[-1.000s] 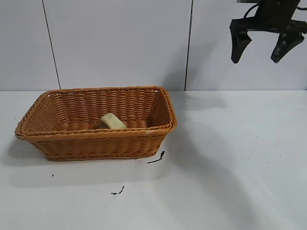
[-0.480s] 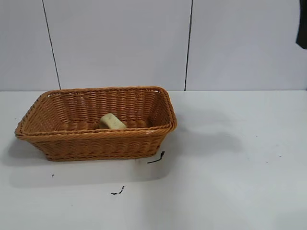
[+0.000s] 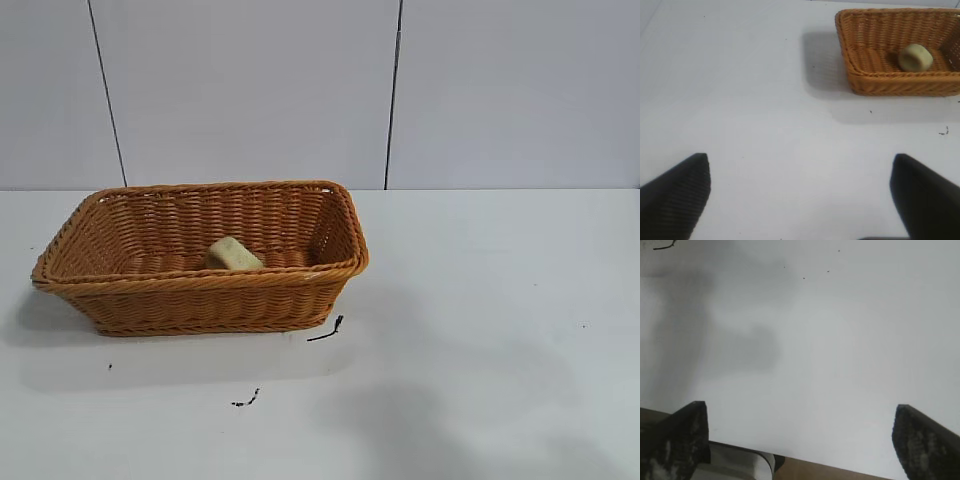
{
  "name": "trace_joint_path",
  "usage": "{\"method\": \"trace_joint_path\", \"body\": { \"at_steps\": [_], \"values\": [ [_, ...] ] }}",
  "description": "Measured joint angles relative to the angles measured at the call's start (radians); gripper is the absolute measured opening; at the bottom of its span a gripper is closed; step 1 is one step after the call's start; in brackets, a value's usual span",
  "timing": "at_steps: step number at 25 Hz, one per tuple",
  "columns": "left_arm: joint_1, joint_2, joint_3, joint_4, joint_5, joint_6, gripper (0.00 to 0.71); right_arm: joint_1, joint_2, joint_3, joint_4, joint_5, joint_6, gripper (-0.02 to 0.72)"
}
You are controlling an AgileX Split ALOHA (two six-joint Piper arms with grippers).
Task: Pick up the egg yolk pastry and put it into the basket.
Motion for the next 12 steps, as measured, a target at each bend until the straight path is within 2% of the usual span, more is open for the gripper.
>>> {"method": "trace_joint_path", "body": {
  "at_steps": [6, 12],
  "values": [
    [0.000, 0.000, 0.000, 0.000, 0.000, 0.000, 0.696, 0.000, -0.322, 0.178, -0.005, -0.016, 0.009, 0.694],
    [0.000, 0.000, 0.000, 0.000, 0.000, 0.000, 0.696, 0.000, -0.470, 0.193, -0.034, -0.038, 0.039, 0.694]
  ]
}}
